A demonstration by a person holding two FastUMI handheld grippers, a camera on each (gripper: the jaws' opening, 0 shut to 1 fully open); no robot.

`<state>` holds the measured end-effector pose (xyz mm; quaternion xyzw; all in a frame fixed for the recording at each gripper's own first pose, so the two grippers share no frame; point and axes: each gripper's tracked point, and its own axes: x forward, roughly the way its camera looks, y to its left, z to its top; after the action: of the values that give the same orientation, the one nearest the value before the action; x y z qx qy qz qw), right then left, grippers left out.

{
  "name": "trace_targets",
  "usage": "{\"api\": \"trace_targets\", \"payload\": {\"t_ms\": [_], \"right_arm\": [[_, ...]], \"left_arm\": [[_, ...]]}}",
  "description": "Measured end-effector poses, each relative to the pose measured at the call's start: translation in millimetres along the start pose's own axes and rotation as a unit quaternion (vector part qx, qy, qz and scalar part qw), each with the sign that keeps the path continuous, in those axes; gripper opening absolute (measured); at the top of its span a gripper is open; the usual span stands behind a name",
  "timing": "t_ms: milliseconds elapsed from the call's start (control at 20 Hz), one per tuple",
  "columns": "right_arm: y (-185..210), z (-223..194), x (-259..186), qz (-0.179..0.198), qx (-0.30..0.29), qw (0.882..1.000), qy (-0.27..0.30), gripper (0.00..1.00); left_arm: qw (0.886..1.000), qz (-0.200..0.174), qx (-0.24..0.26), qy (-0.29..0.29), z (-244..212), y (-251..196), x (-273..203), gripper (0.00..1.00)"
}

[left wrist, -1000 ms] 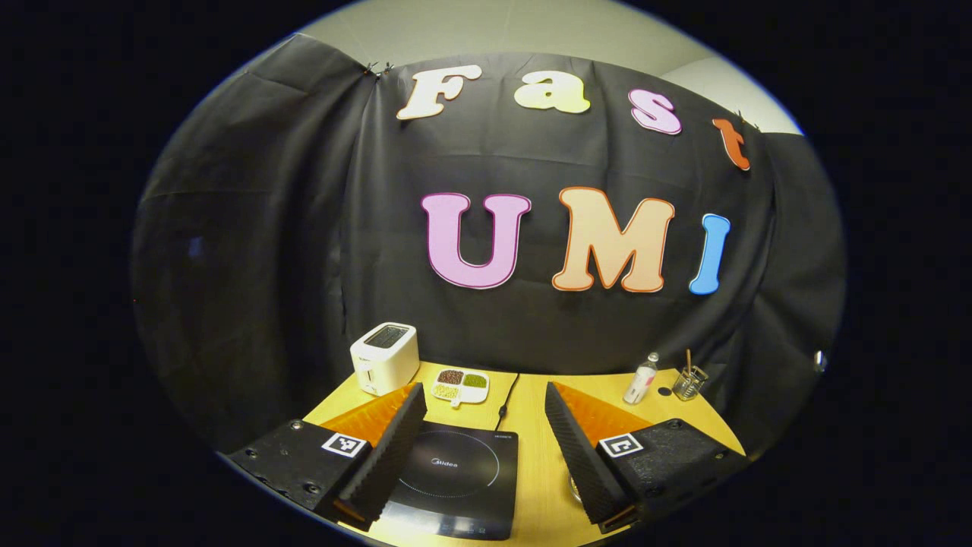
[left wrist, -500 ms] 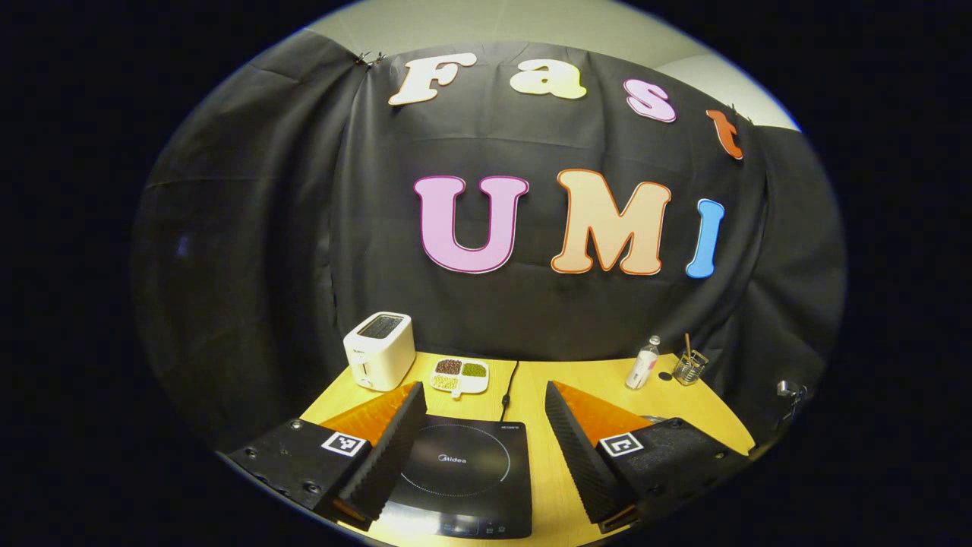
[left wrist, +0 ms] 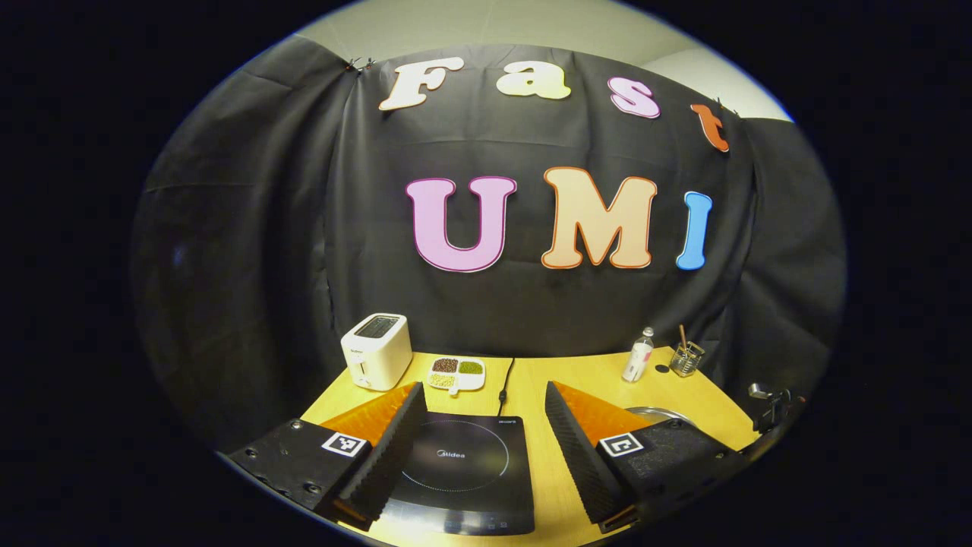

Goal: First push the handle of the pot to place it horizontally, then grasp the pot with both hands and set it on the induction cooktop.

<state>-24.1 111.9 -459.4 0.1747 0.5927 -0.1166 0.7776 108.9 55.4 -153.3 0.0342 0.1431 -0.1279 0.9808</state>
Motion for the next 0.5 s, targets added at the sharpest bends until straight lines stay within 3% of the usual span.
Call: {"api": "trace_targets", "payload": {"t_ms": [50, 150, 200, 500], "right_arm": [[-3, 2, 3, -0.001, 0.002, 1.000, 0.006, 0.11], [-8, 5, 9, 0.005, 0.005, 1.000, 0.023, 0.11], [-10, 7, 12, 0.008, 0.009, 0.999, 0.031, 0.11], [-31, 28, 18, 0.013, 0.031, 0.998, 0.049, 0.11]], "left_arm": [[1.000, 0.003, -0.004, 0.000, -1, -1, -2, 0.96], [1.000, 0.013, -0.009, 0.004, -3, -3, -2, 0.92], [1.000, 0.020, -0.011, 0.006, -3, -4, 0, 0.96], [0.998, 0.053, -0.013, 0.013, 0, -14, 3, 0.96]]}}
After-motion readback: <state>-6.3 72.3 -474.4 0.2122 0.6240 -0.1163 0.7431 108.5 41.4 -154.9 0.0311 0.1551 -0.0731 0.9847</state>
